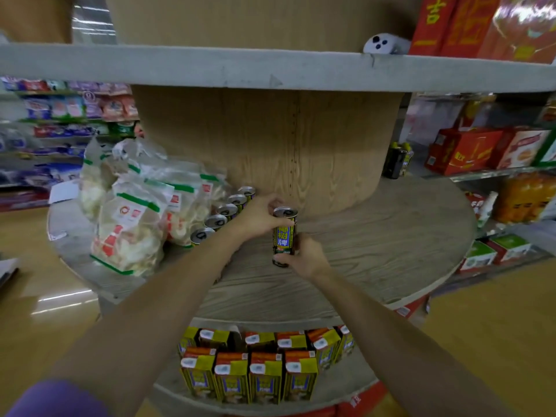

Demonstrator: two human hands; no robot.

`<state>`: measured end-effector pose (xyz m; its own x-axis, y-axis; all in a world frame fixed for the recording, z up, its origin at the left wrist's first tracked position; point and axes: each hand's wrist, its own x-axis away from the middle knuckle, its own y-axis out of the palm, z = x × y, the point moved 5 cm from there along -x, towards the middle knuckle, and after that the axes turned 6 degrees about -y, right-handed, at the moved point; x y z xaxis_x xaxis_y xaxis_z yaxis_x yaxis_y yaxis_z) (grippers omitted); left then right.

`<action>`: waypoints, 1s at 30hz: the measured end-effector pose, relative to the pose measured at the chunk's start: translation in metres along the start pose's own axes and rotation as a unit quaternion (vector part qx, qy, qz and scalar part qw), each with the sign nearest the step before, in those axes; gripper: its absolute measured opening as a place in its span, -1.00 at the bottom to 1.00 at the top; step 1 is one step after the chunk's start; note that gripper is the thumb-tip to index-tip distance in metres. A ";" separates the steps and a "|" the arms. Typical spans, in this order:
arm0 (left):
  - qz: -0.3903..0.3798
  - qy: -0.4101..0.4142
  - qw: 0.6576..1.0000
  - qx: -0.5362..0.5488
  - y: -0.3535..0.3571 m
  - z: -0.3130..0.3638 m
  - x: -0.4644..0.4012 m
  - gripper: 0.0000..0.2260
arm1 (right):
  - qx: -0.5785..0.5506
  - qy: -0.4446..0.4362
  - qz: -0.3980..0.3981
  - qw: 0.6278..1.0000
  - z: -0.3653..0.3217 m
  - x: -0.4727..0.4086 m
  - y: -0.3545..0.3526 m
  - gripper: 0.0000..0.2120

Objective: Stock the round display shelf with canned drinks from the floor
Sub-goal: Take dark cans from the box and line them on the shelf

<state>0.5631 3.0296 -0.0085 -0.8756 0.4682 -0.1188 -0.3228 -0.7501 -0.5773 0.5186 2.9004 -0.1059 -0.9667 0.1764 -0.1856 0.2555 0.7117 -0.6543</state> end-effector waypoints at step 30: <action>-0.039 -0.038 0.927 -0.372 -0.044 -0.058 -0.144 -0.63 | 0.010 0.047 -0.037 0.998 0.026 -0.191 0.080 -0.27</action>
<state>0.7244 3.0220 -0.0128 -0.8917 0.4525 -0.0122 -0.0739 -0.1723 -0.9823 0.7240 2.9065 -0.1417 -0.9799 0.1877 -0.0671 0.1827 0.7117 -0.6783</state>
